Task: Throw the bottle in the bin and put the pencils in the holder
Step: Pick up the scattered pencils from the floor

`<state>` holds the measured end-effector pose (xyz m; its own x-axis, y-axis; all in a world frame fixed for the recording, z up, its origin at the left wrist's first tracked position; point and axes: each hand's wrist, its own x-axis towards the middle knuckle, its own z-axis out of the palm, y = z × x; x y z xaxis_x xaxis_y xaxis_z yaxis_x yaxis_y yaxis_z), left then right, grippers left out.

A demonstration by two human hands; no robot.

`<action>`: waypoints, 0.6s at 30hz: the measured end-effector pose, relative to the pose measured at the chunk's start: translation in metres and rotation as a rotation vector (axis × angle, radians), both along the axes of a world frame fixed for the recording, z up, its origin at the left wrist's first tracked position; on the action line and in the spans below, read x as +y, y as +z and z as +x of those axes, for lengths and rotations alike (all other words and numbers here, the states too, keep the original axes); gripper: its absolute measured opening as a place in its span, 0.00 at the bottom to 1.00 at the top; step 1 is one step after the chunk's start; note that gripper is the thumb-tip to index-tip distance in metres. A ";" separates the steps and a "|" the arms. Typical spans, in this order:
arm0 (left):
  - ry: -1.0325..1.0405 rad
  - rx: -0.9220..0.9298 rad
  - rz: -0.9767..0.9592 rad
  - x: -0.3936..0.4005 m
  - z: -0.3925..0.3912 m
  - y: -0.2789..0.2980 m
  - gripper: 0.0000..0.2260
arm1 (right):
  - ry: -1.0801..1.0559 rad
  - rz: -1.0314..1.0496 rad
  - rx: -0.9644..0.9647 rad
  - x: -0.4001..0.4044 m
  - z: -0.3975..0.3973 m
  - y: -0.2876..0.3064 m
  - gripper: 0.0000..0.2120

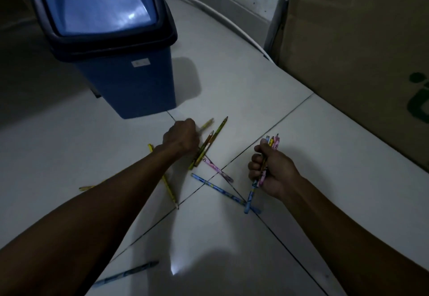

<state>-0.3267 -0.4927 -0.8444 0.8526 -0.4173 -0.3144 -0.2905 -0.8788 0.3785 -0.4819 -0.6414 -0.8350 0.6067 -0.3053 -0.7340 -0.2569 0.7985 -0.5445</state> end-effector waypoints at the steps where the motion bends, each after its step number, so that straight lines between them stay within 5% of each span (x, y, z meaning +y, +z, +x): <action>1: 0.016 -0.003 -0.016 -0.002 0.002 0.001 0.12 | 0.003 -0.010 0.008 -0.001 0.000 -0.002 0.15; 7: 0.058 0.063 -0.311 -0.030 -0.003 0.014 0.12 | 0.018 -0.019 0.052 0.002 -0.007 -0.006 0.14; 18: -0.129 -0.095 -0.017 -0.068 -0.005 0.004 0.13 | 0.004 -0.021 0.036 -0.012 -0.012 0.007 0.15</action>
